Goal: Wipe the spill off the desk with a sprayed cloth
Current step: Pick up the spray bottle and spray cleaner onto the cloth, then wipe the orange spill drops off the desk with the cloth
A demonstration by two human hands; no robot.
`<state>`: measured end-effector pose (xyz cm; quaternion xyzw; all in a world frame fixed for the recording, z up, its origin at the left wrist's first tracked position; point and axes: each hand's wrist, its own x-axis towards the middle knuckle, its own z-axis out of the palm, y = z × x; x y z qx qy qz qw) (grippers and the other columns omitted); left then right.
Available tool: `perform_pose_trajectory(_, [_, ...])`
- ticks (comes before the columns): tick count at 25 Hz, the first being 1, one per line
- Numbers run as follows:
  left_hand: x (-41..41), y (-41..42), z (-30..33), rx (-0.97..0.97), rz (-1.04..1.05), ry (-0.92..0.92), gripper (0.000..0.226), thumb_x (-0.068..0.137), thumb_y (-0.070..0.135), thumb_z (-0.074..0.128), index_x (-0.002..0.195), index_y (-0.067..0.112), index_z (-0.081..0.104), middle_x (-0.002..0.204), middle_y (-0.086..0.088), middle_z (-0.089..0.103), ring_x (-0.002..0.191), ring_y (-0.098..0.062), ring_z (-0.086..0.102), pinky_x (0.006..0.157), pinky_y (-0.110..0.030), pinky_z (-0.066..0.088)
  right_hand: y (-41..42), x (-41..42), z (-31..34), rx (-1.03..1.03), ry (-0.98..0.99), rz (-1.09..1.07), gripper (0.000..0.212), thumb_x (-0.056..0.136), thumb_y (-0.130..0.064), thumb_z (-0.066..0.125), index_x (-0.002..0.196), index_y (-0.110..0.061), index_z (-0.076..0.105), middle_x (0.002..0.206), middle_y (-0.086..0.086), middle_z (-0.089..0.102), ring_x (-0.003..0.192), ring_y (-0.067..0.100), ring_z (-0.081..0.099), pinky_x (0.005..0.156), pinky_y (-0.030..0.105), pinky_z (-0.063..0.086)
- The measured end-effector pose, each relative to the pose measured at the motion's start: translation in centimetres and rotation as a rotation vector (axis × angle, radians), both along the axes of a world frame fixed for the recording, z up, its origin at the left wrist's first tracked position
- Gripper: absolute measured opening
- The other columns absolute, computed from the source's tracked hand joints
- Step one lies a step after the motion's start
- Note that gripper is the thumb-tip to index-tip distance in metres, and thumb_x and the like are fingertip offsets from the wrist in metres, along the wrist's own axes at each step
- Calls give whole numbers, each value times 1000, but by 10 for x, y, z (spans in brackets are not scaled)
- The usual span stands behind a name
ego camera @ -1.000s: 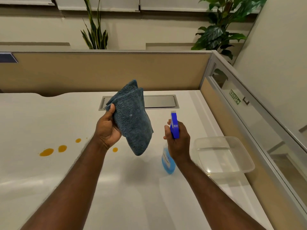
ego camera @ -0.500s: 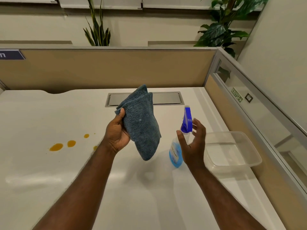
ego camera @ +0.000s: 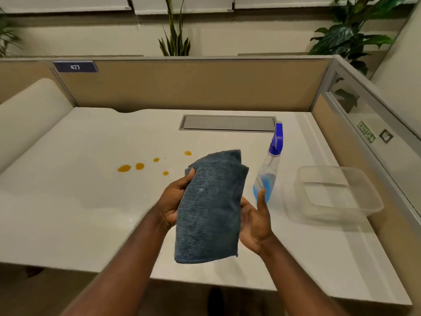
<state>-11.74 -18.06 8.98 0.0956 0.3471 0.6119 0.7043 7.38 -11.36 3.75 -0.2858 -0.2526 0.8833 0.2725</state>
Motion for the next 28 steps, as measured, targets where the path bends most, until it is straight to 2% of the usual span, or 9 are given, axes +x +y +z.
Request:
perform_pose_trajectory(2, [3, -16, -4, -73, -17, 34, 47, 88, 32, 59, 117, -4, 64, 104, -23, 72, 90, -35, 71, 78, -48, 60, -10, -5, 9, -38, 142, 126, 90, 75, -69, 57, 139, -7, 45, 141, 21, 50, 130, 39, 45, 111, 58, 30])
perform_pose_trajectory(5, [-5, -33, -11, -163, 50, 78, 48, 83, 29, 61, 118, -4, 63, 109, -24, 70, 92, -36, 70, 81, -49, 59, -23, -13, 12, -31, 27, 142, 65, 82, -46, 69, 130, -4, 56, 131, 22, 59, 120, 39, 56, 99, 53, 46])
perform_pose_trajectory(8, [-25, -47, -15, -169, 76, 177, 42, 85, 33, 61, 115, 5, 69, 115, -17, 69, 99, -32, 68, 85, -46, 57, -31, -20, 9, -29, -72, 103, 49, 86, -39, 66, 121, -5, 63, 122, 21, 65, 110, 38, 64, 84, 49, 55])
perform_pose_trajectory(12, [-59, -66, -36, -231, 86, 841, 29, 94, 40, 56, 117, 23, 59, 124, -2, 65, 106, -22, 64, 82, -36, 53, -31, -43, 13, 145, -141, -140, 42, 85, -37, 65, 119, -14, 62, 114, 12, 71, 105, 31, 68, 77, 44, 58])
perform_pose_trajectory(16, [-111, -98, -75, -184, 206, 1312, 38, 89, 31, 66, 125, 27, 53, 132, 10, 56, 120, -17, 53, 91, -28, 42, -21, -71, 13, 511, -572, -596, 13, 92, -35, 59, 94, -22, 58, 94, -7, 67, 93, 19, 65, 81, 35, 51])
perform_pose_trajectory(19, [-160, -114, -100, -174, 157, 1567, 64, 87, 32, 68, 142, 24, 38, 152, 3, 38, 139, -17, 34, 110, -38, 33, -15, -96, 8, 731, -883, -838, 20, 97, -33, 52, 93, -14, 47, 83, 1, 56, 79, 22, 55, 70, 34, 43])
perform_pose_trajectory(21, [-185, -119, -110, -224, 112, 1719, 76, 86, 38, 68, 149, 22, 27, 160, -1, 24, 147, -22, 21, 115, -49, 26, -12, -115, 5, 815, -993, -943, 28, 97, -32, 51, 94, -5, 47, 81, 5, 53, 73, 21, 51, 65, 29, 37])
perform_pose_trajectory(25, [-226, -146, -124, -350, 115, 1761, 92, 82, 58, 62, 152, 24, 13, 163, 0, 11, 149, -24, 10, 117, -54, 17, 3, -153, -6, 795, -1077, -938, 32, 97, -28, 51, 100, 3, 47, 85, 13, 56, 74, 21, 49, 64, 31, 36])
perform_pose_trajectory(28, [-253, -170, -138, -402, 58, 1786, 104, 73, 80, 50, 153, 28, 7, 163, 5, 5, 150, -19, 3, 119, -50, 8, 14, -181, -16, 759, -1123, -860, 33, 96, -27, 54, 106, 5, 49, 104, 23, 65, 86, 31, 60, 70, 27, 39])
